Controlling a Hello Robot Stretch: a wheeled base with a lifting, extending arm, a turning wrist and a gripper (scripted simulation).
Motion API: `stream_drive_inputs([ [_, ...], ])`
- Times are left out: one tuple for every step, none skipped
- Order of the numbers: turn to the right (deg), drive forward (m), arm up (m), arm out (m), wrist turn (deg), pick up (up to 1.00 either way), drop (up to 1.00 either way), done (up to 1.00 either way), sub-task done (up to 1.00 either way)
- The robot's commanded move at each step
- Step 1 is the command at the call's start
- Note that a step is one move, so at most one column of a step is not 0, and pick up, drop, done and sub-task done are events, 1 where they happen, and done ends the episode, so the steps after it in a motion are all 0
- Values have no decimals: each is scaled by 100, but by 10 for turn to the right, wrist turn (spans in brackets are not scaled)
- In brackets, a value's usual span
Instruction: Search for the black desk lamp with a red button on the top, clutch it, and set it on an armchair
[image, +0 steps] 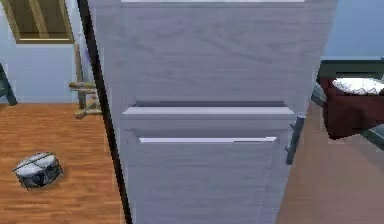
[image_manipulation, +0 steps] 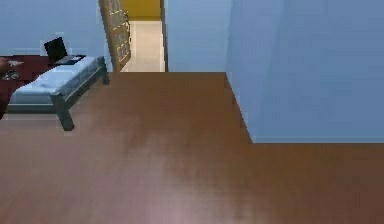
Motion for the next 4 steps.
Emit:
stream_drive_inputs([
  [0,30,0,0,0,0,0,0,0],
  [-450,0,0,0,0,0,0,0,0],
  [-150,0,0,0,0,0,0,0,0],
  [0,30,0,0,0,0,0,0,0],
])
